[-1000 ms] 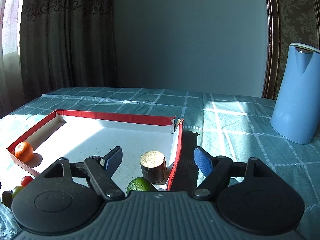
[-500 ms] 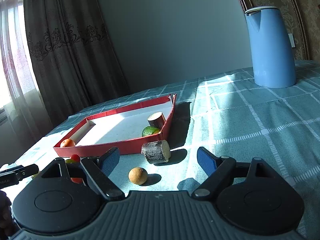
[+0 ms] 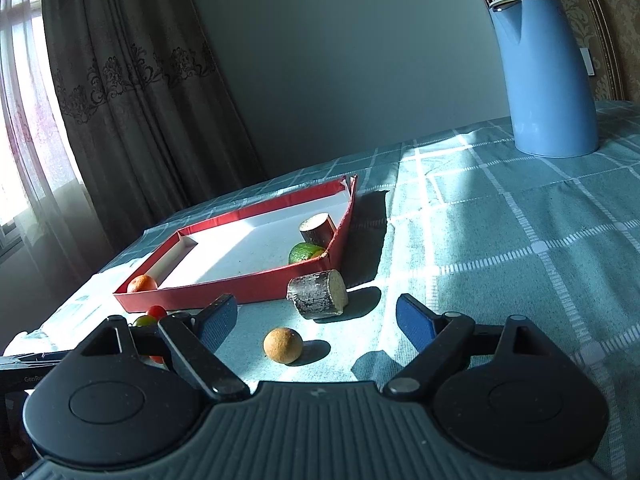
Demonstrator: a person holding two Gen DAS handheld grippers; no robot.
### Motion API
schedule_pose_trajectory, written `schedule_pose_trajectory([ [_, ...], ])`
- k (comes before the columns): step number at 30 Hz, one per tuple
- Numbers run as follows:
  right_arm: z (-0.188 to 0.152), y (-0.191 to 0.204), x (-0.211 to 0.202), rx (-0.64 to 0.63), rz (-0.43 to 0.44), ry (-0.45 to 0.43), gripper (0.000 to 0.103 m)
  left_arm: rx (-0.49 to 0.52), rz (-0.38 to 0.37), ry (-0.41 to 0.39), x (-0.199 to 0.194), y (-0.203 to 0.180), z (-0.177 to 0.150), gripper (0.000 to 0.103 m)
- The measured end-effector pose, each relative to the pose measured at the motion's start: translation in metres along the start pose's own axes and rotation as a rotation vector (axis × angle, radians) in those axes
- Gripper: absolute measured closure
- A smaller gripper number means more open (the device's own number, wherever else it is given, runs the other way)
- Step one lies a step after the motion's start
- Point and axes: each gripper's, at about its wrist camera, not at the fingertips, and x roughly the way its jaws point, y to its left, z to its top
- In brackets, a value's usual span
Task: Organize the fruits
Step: 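Reach the left tool toward the green tomato, then grasp the green tomato with the left tool and lift it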
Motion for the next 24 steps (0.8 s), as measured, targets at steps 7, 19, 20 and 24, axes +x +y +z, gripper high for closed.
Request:
schedule_pose_trajectory([
  [7, -0.001, 0.003, 0.003, -0.008, -0.048, 0.032, 0.014, 0.019, 0.025, -0.002, 0.004, -0.006, 0.002, 0.072],
  [19, -0.009, 0.01, 0.003, -0.032, -0.14, 0.106, 0.013, -0.001, 0.016, -0.066, -0.012, -0.013, 0.019, 0.073],
  [20, -0.009, 0.01, 0.004, -0.033, -0.145, 0.107, 0.013, 0.002, 0.014, -0.081, -0.014, -0.015, 0.023, 0.073],
  [24, -0.009, 0.007, 0.004, -0.017, -0.137, 0.112, 0.013, 0.019, 0.013, -0.127, -0.016, -0.029, 0.046, 0.073],
])
